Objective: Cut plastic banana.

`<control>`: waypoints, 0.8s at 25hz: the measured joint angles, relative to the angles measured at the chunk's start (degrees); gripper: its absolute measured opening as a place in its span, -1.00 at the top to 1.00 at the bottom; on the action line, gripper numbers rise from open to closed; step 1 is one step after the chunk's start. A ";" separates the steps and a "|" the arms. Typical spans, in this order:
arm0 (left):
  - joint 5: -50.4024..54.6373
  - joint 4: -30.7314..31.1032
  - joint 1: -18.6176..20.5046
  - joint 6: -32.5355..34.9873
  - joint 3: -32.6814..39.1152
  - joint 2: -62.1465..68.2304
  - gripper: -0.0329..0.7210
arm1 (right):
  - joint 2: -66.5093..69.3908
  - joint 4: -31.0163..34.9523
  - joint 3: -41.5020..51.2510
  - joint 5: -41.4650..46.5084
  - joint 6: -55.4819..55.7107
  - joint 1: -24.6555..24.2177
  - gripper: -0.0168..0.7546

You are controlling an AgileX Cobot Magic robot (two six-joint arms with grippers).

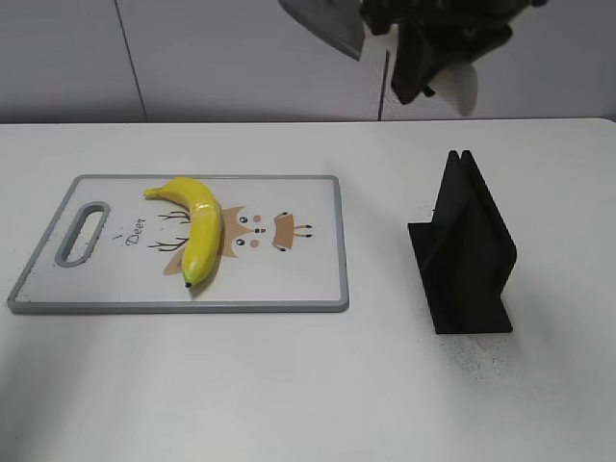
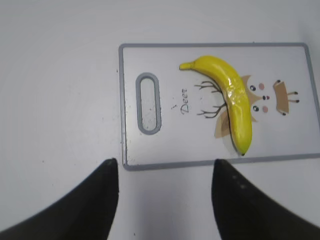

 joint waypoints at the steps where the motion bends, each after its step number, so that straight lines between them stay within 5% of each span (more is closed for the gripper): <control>1: 0.00 0.30 0.00 0.00 2.16 -1.83 -0.63 | -1.77 0.00 2.06 0.00 0.93 0.00 0.54; 11: -1.45 1.85 -2.53 1.89 23.10 -24.72 -0.63 | -16.13 -3.66 21.07 -3.72 11.21 0.00 0.54; 20: -3.82 5.66 -5.20 3.38 38.22 -47.89 -0.55 | -20.87 -5.83 29.21 -7.09 17.77 0.00 0.54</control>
